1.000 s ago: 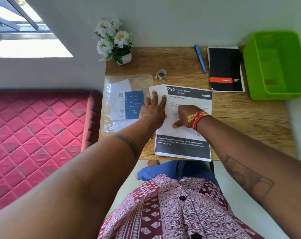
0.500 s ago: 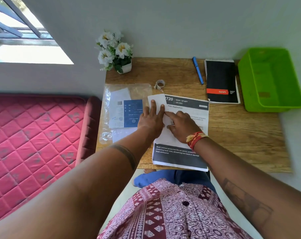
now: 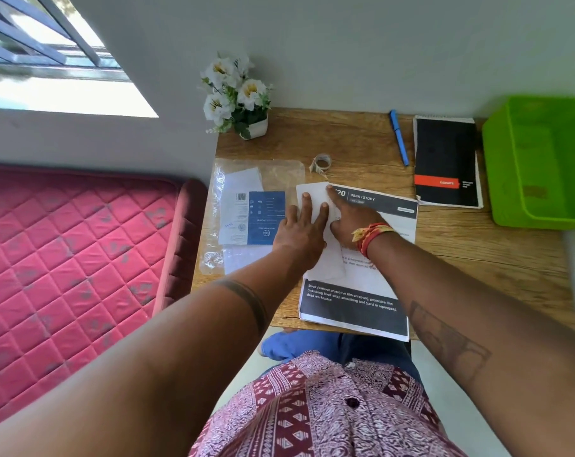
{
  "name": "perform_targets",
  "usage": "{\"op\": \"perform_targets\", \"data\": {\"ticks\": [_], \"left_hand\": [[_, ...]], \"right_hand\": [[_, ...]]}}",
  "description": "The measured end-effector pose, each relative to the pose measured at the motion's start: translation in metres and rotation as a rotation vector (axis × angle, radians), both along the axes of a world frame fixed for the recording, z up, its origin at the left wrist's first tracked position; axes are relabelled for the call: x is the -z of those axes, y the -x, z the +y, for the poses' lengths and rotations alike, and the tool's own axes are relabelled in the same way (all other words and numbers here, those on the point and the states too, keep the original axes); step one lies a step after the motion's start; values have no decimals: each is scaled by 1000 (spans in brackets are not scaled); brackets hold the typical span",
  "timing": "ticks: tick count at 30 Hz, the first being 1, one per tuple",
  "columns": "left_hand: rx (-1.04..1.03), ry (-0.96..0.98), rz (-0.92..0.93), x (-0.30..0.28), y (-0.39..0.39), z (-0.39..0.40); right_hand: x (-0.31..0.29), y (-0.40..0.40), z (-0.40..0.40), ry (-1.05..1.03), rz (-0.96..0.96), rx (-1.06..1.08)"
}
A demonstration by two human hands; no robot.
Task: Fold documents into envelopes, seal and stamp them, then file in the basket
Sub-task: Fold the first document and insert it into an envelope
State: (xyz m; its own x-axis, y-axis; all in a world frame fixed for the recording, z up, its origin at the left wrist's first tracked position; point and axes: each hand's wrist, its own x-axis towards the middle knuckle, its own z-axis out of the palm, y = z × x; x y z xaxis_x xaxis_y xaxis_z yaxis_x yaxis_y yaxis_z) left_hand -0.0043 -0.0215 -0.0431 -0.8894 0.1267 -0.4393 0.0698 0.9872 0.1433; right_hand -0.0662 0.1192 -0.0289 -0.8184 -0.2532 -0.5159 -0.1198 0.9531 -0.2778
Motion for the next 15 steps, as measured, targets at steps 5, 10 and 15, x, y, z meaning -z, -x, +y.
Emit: {"op": "perform_targets", "data": {"ticks": [5,10,15], "left_hand": [[4,-3,7,0,0,0],[0,-2,7,2,0,0],[-1,3,2,2,0,0]], "right_hand": [[-2,17,1,-26,-48,-32],[3,13,5,19,6,-9],[7,4,11,46,24,7]]}}
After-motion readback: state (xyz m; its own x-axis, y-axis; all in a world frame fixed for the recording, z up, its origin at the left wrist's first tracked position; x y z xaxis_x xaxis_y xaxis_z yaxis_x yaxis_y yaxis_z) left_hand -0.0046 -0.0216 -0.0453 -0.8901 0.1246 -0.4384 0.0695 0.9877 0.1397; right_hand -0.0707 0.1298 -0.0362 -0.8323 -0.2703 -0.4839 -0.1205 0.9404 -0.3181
